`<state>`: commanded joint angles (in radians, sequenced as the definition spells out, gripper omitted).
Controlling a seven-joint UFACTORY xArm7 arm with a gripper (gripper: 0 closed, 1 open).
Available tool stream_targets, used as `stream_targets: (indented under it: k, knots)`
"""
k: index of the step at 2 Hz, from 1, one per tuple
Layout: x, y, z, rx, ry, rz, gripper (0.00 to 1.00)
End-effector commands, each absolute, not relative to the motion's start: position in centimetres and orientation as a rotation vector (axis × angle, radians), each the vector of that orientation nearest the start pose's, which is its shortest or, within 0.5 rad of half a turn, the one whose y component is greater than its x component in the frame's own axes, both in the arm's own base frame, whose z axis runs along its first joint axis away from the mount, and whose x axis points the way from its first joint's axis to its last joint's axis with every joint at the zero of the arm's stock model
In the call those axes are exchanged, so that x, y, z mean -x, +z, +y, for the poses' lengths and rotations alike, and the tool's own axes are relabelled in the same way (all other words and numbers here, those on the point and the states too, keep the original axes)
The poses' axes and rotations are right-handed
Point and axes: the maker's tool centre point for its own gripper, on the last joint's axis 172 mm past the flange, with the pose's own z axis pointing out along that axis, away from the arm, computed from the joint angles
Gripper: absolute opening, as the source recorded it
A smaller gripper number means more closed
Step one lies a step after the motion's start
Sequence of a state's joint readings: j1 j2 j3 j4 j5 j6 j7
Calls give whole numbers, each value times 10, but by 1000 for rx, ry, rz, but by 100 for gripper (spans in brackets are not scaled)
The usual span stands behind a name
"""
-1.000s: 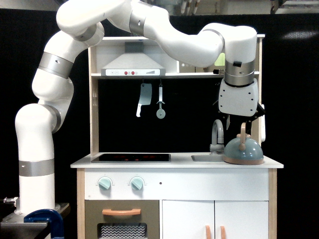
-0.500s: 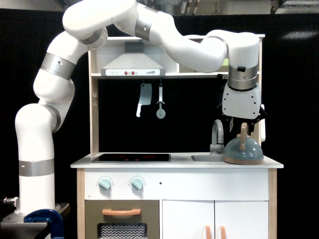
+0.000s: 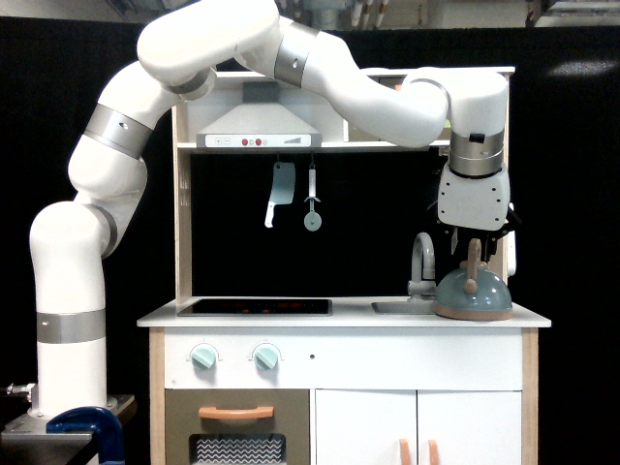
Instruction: Place the teapot on the stove
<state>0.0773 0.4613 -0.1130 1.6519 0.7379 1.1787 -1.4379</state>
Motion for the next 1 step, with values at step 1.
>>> stream_targets:
  k: [1]
  knots:
    - [-630, 222, 154, 2216, -593, -1402, 100]
